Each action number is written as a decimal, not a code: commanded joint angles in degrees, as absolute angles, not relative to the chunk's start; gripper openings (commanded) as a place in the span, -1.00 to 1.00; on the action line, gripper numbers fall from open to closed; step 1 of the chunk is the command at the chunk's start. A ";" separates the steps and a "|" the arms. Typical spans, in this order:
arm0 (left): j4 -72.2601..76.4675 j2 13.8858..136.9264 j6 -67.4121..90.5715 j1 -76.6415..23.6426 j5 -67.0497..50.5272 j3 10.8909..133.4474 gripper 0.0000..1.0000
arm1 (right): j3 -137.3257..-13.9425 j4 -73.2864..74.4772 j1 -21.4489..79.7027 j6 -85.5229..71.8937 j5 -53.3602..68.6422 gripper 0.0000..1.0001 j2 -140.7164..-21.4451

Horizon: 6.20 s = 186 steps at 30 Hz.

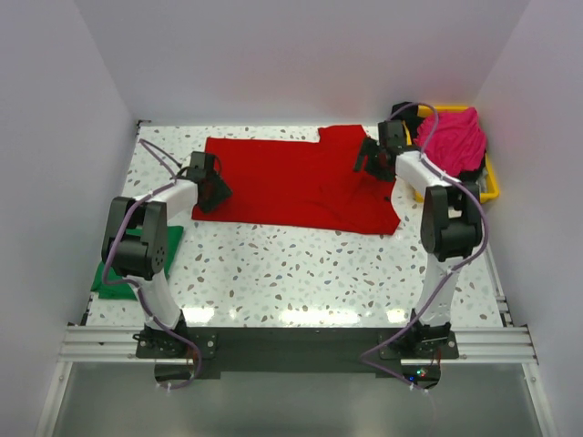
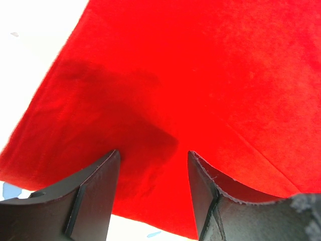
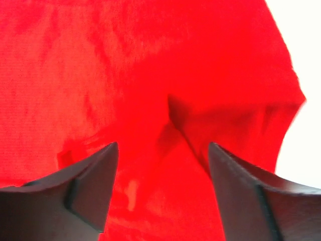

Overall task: Fold and stack the t-shirts
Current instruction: Fold the tshirt

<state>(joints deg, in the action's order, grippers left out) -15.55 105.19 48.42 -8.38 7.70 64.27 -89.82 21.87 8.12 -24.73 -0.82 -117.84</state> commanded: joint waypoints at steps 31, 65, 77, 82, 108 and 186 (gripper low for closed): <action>-8.61 91.34 56.78 -13.27 18.28 40.79 0.23 | -42.39 6.06 17.40 -43.76 -1.68 0.70 -93.35; -24.59 103.07 44.75 -9.50 28.38 80.73 0.27 | -82.15 17.84 14.51 -29.72 2.37 0.71 -95.78; -27.59 125.76 33.49 -5.19 30.59 105.20 0.04 | -106.26 21.36 11.78 -22.41 5.10 0.48 -119.44; -27.51 130.07 33.40 -5.19 30.76 108.27 -0.06 | -107.49 20.22 11.16 -21.45 5.80 0.47 -121.72; -26.72 135.70 34.19 -5.10 30.41 109.34 -0.42 | -113.37 22.06 9.76 -18.46 5.19 0.47 -130.69; -16.79 127.79 34.19 -3.25 24.79 103.09 -1.00 | -133.33 26.89 10.20 -15.56 -11.34 -1.00 -140.54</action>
<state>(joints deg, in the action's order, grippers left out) -20.43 131.02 33.82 -4.23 25.52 102.39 -129.95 28.67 10.81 -16.69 -9.76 -145.58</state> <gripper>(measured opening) 0.064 0.011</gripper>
